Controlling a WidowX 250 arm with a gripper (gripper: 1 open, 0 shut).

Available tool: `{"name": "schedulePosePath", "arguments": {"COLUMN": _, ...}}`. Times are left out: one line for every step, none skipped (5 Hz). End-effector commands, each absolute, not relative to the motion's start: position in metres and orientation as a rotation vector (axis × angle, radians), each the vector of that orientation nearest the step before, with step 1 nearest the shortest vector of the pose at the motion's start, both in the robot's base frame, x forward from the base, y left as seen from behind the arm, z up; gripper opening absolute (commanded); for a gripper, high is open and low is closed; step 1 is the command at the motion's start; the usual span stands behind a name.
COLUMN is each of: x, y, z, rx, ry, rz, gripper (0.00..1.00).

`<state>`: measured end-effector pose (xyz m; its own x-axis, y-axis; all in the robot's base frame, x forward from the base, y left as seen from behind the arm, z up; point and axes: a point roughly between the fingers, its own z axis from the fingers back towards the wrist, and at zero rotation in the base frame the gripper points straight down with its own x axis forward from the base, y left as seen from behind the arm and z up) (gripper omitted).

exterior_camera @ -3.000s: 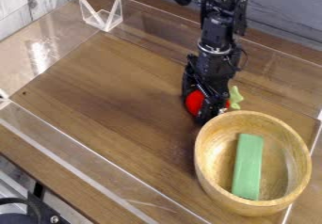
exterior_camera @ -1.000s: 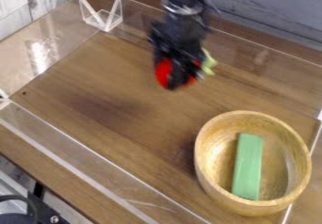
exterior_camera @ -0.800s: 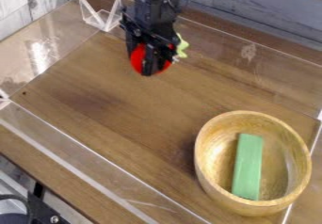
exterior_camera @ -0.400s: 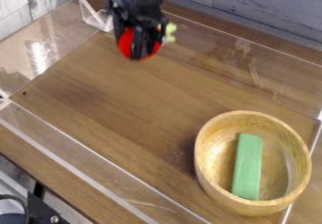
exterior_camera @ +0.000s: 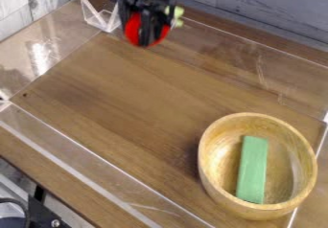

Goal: Move the red object to the left side of the table

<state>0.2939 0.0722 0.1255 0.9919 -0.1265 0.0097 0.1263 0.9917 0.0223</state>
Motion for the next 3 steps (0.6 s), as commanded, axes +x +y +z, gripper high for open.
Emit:
{"name": "schedulePosePath", "arguments": {"x": 0.306, "y": 0.072, "z": 0.147, "rx": 0.026, "ry": -0.076, "rz": -0.164, "gripper": 0.0}}
{"name": "schedulePosePath", "arguments": {"x": 0.305, "y": 0.064, "z": 0.154, "rx": 0.016, "ry": -0.084, "rz": -0.222, "gripper": 0.0}}
{"name": "schedulePosePath", "arguments": {"x": 0.304, "y": 0.055, "z": 0.159, "rx": 0.005, "ry": -0.088, "rz": -0.278, "gripper": 0.0}}
